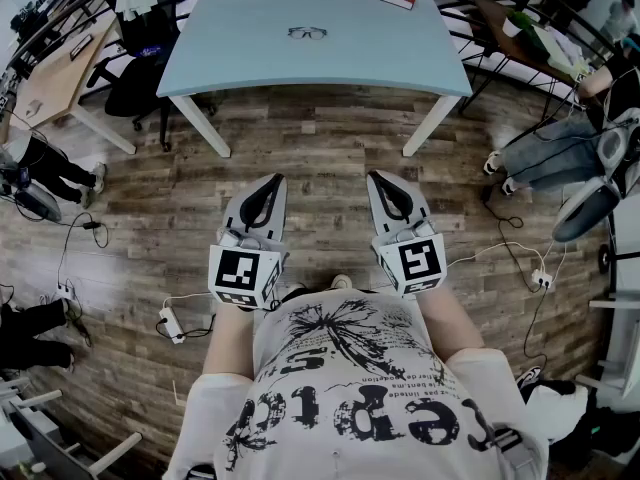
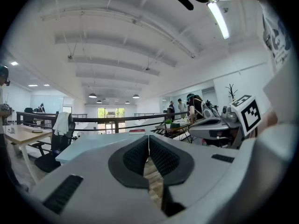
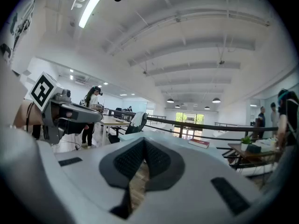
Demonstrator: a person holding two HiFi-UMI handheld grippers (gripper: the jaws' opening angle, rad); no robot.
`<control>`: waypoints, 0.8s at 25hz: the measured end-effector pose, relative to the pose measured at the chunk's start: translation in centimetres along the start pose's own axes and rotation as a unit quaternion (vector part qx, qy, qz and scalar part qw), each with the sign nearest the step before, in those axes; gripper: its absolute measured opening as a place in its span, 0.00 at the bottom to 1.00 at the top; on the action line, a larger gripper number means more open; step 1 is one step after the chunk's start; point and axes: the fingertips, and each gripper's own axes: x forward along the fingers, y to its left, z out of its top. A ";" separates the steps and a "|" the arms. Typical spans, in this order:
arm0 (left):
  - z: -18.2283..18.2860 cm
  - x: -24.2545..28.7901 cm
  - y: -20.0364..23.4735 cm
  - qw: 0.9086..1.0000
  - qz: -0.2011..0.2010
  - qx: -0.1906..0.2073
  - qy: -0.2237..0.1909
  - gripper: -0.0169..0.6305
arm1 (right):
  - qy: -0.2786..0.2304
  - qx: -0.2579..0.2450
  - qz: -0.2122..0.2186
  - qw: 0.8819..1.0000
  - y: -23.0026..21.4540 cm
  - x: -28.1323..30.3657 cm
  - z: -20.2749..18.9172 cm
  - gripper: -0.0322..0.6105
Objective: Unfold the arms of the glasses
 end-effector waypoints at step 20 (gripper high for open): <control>-1.6 4.4 -1.0 1.000 0.007 -0.010 0.013 0.06 | 0.011 0.010 0.020 1.000 -2.9 1.5 -2.7 0.07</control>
